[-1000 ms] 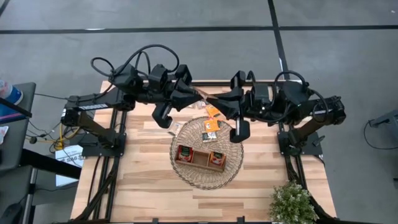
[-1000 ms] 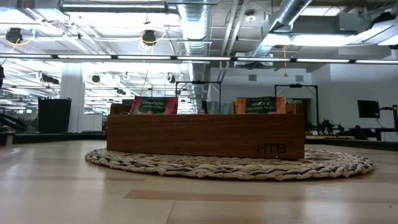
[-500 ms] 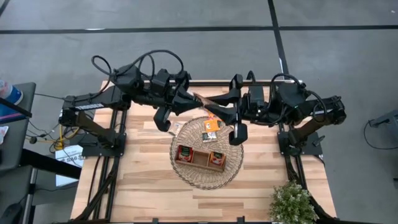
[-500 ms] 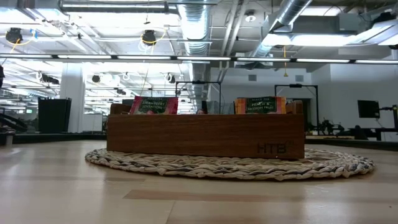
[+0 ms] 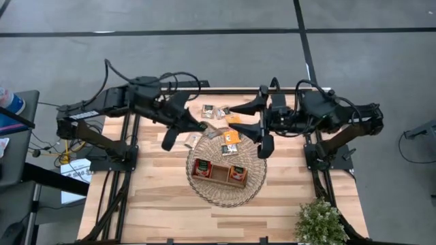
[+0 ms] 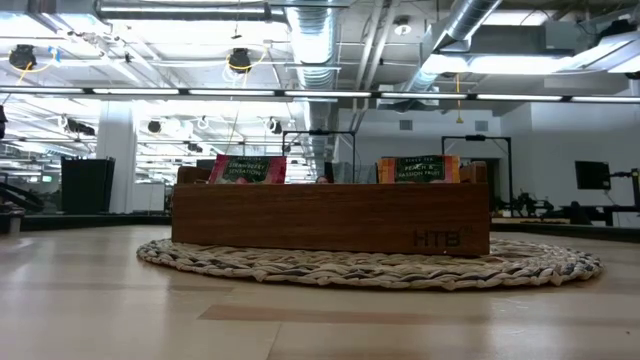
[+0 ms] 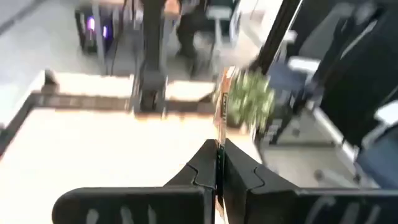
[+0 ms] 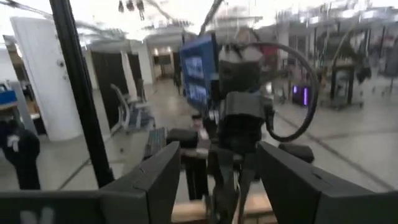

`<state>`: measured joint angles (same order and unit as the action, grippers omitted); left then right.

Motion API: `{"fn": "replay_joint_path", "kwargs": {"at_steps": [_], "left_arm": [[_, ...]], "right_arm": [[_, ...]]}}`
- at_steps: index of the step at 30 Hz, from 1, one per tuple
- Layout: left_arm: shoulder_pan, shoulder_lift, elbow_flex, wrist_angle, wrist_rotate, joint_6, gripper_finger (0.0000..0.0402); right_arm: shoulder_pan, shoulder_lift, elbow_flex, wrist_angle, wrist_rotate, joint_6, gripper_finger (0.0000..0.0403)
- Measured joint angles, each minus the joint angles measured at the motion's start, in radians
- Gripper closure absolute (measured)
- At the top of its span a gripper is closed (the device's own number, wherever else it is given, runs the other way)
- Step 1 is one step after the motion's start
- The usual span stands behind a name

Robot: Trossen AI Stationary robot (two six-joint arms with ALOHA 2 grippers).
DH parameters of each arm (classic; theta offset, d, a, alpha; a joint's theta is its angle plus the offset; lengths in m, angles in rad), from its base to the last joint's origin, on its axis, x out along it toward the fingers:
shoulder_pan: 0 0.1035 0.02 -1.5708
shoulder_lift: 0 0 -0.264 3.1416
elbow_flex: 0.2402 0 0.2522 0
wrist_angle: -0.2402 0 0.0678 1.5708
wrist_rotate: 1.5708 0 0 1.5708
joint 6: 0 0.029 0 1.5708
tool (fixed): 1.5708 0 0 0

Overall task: Pick & Place Tea
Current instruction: Put the brown tea bag into the middle section of the wooden organizer

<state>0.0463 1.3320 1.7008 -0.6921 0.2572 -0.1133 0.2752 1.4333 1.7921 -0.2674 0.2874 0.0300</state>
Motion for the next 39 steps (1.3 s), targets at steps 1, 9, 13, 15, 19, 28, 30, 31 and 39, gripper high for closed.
{"fn": "replay_joint_path", "kwargs": {"at_steps": [1,9,13,15,19,28,30,31,39], "left_arm": [[0.0,0.0,0.0,-0.043,-0.003,0.01,0.0401],[-0.016,0.074,0.0,-0.22,-0.014,0.062,0.0401],[-0.042,0.139,0.001,-0.229,-0.019,0.109,0.0401],[-0.048,0.175,0.0,-0.252,-0.028,0.127,0.0401],[-0.054,0.248,0.0,-0.274,-0.044,0.155,0.0401],[-0.074,0.404,0.0,-0.246,-0.062,0.22,0.0401],[-0.079,0.435,0.0,-0.232,-0.078,0.236,0.0401],[-0.082,0.452,0.0,-0.226,-0.09,0.242,0.0401],[-0.095,0.583,0.0,-0.248,-0.14,0.285,0.0401]], "right_arm": [[0.0,-0.002,0.0,-0.032,0.001,0.016,0.0196],[0.006,-0.006,0.0,-0.227,0.001,0.13,0.0205],[0.047,-0.016,0.0,-0.262,0.031,0.149,0.0217],[0.079,-0.025,0.0,-0.291,0.085,0.162,0.0225],[0.158,-0.043,0.0,-0.437,0.191,0.255,0.0241],[0.288,-0.037,0.0,-0.675,0.319,0.498,0.0279],[0.312,-0.036,-0.001,-0.688,0.355,0.524,0.0291],[0.324,-0.037,-0.001,-0.692,0.374,0.534,0.0297],[0.389,-0.037,-0.001,-0.7,0.464,0.563,0.034]]}}
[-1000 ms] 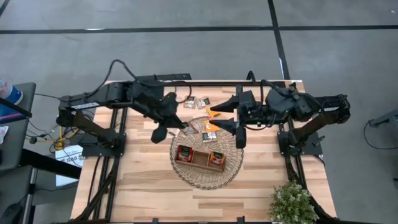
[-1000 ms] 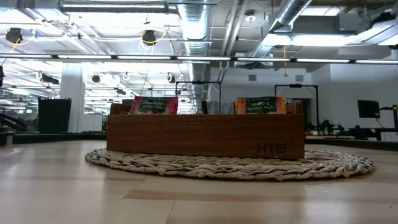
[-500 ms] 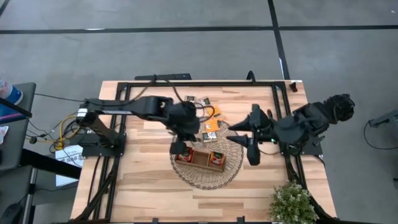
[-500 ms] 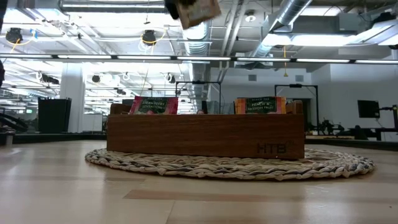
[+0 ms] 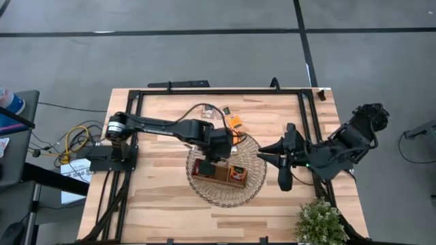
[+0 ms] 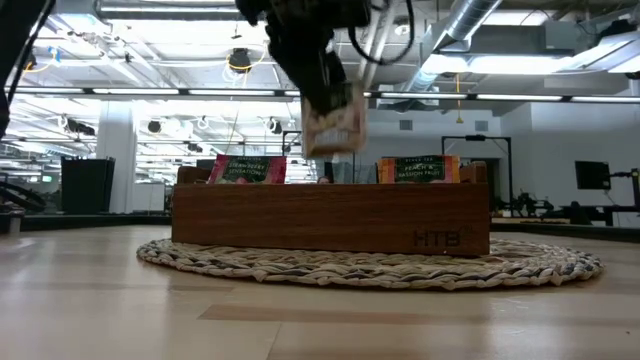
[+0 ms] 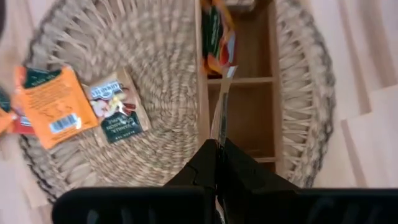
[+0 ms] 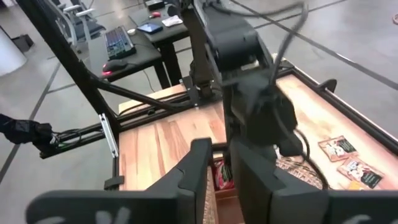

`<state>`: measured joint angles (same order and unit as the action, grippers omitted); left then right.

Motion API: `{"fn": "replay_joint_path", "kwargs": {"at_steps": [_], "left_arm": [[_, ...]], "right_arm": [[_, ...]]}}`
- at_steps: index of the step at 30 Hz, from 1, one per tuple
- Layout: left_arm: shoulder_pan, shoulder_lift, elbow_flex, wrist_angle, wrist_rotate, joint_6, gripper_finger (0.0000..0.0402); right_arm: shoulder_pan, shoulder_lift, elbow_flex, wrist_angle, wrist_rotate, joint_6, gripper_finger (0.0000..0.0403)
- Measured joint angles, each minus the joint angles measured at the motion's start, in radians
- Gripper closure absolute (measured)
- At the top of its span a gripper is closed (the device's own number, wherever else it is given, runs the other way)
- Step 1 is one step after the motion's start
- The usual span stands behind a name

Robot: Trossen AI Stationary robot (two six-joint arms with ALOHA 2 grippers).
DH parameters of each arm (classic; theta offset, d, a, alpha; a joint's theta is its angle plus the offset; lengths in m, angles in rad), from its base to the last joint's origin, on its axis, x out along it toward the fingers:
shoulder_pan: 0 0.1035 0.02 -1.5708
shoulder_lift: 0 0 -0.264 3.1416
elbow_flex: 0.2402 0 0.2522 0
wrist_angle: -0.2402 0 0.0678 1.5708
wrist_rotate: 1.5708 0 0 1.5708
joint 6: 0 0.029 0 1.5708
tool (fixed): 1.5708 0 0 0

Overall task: Pick & Place Tea
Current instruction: Put the brown tea bag into the middle section of the wooden organizer

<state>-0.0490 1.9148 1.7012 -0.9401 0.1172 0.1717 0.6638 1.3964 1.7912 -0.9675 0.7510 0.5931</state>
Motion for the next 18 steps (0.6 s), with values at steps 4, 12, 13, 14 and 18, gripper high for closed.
{"fn": "replay_joint_path", "kwargs": {"at_steps": [4,12,13,14,18], "left_arm": [[-0.011,0.043,0.0,0.011,0.001,0.001,0.0401],[-0.025,0.083,0.001,0.032,-0.002,0.0,0.0401],[-0.025,0.085,0.001,0.025,-0.005,0.0,0.0401],[-0.025,0.088,0.001,0.019,-0.009,0.0,0.0401],[-0.025,0.102,0.0,-0.001,-0.014,0.0,0.0401]], "right_arm": [[0.002,0.0,0.0,-0.005,0.009,0.009,0.0347],[0.002,0.0,0.0,-0.006,0.012,0.01,0.0349],[0.002,0.0,0.0,-0.005,0.012,0.01,0.0349],[0.002,0.0,0.0,-0.005,0.012,0.011,0.0349],[0.002,0.0,0.0,-0.004,0.013,0.012,0.0349]]}}
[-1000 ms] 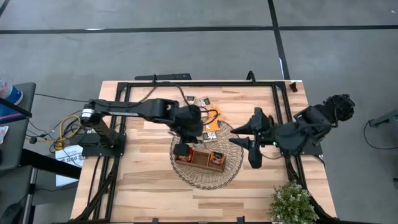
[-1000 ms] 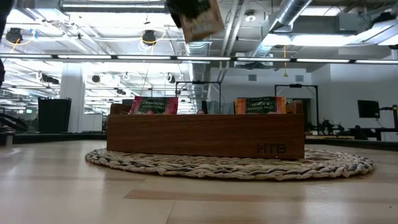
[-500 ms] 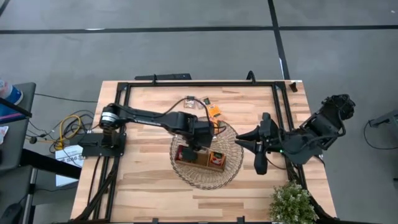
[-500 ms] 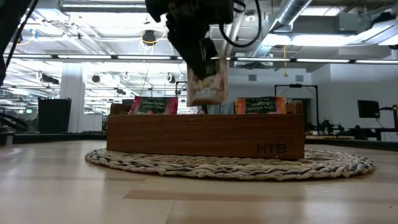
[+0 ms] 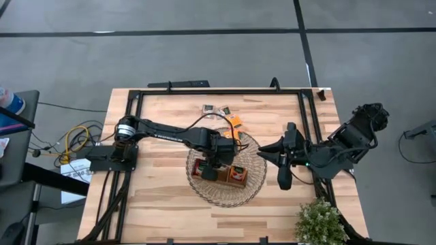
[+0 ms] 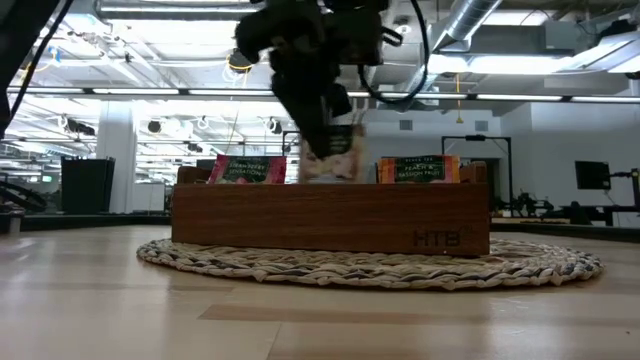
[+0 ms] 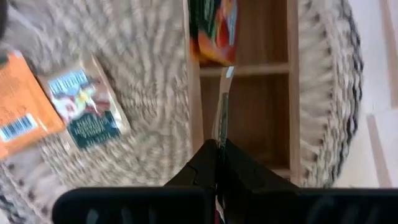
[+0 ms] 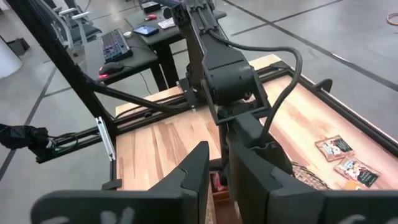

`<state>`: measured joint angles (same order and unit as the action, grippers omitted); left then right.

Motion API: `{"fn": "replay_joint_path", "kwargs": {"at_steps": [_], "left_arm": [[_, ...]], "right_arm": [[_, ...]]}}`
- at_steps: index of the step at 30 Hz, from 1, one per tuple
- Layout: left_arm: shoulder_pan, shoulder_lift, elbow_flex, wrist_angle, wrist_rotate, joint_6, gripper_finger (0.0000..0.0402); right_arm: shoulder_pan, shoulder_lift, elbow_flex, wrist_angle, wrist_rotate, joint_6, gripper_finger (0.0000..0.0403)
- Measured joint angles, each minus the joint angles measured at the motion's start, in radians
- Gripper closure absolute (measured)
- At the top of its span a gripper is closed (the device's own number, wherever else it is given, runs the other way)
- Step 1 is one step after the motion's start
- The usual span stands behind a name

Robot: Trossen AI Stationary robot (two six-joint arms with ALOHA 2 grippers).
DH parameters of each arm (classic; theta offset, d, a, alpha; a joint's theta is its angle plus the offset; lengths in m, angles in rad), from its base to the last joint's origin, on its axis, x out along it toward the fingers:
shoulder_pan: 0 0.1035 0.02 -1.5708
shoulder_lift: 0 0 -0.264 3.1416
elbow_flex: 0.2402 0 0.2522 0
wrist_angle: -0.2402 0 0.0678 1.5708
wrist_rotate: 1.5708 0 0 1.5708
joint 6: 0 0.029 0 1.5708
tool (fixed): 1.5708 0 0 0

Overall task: Pick & Place Tea
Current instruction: Put the brown tea bag into the middle section of the wooden organizer

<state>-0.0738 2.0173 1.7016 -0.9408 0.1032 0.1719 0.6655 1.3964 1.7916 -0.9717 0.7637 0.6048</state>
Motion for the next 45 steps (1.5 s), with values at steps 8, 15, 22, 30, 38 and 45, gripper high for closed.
{"fn": "replay_joint_path", "kwargs": {"at_steps": [8,15,22,30,38,45], "left_arm": [[0.0,0.023,0.0,-0.011,-0.003,-0.012,0.0401],[0.0,0.032,0.0,0.005,-0.002,-0.034,0.0401],[0.002,0.032,0.0,0.016,0.005,-0.054,0.0401],[0.002,0.032,0.0,0.02,0.025,-0.054,0.0401],[0.002,0.032,0.0,0.014,0.035,-0.054,0.037],[0.009,0.032,0.0,0.012,0.023,-0.055,0.0328]], "right_arm": [[0.0,0.0,0.0,0.006,0.0,0.0,0.0349],[0.0,0.0,0.0,0.007,0.0,0.0,0.0349],[0.0,0.0,0.0,0.007,0.0,-0.001,0.0349],[0.0,0.0,0.0,0.007,0.0,-0.002,0.0349],[0.0,0.0,0.0,0.007,0.0,-0.002,0.0349],[0.0,0.0,0.0,0.007,0.0,-0.002,0.0349]]}}
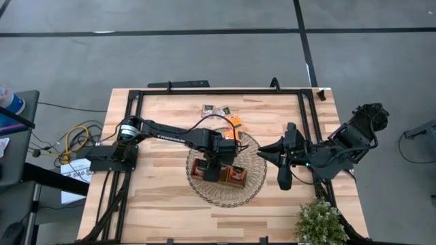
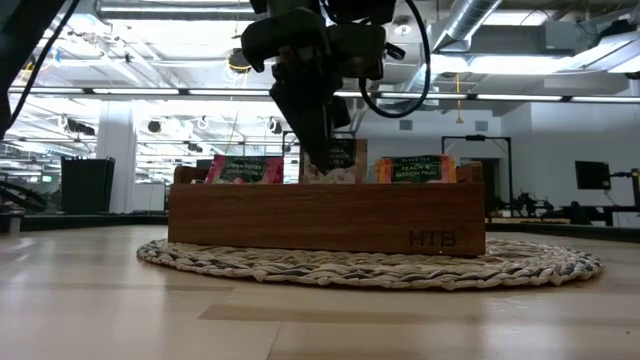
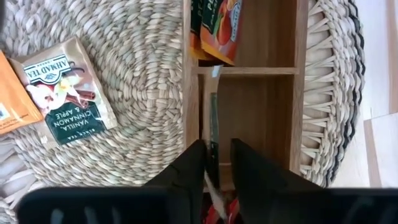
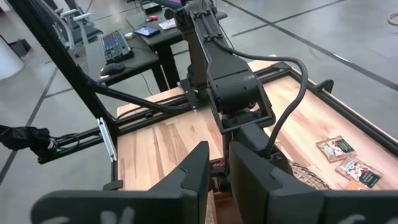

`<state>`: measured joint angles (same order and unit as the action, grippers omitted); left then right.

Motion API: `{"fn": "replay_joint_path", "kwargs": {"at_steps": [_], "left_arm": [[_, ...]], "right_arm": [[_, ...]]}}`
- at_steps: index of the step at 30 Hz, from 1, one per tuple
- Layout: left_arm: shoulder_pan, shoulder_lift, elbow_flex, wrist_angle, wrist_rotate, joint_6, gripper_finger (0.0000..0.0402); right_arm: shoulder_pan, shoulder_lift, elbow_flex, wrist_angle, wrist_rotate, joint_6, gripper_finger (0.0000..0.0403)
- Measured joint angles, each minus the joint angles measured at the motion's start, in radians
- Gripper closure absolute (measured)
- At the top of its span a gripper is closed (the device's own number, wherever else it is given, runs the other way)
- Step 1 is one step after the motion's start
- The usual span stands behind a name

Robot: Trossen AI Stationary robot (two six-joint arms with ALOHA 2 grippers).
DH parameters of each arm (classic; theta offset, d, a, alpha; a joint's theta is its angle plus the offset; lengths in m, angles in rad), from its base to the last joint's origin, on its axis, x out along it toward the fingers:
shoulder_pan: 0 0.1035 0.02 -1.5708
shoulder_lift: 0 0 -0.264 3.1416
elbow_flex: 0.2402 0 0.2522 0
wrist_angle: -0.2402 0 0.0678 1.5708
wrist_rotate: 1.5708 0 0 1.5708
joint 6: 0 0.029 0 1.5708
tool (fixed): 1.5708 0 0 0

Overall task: Pick & Place Tea
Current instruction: Put the brown tea bag into the middle section of the wooden organizer

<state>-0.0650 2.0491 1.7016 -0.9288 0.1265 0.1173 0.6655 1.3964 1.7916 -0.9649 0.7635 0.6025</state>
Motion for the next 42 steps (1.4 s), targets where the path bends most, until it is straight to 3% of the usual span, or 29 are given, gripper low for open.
{"fn": "replay_joint_path", "kwargs": {"at_steps": [12,21,42], "left_arm": [[0.013,0.0,0.0,-0.012,0.045,-0.001,0.0288],[0.013,0.0,0.0,0.018,-0.063,0.003,0.0262],[0.018,-0.057,0.0,0.015,-0.184,0.036,0.026]], "right_arm": [[0.0,0.0,0.0,0.0,-0.001,0.0,0.0349],[0.0,0.0,0.0,0.0,-0.001,-0.008,0.0349],[0.0,0.0,0.0,-0.022,-0.002,-0.009,0.0349]]}}
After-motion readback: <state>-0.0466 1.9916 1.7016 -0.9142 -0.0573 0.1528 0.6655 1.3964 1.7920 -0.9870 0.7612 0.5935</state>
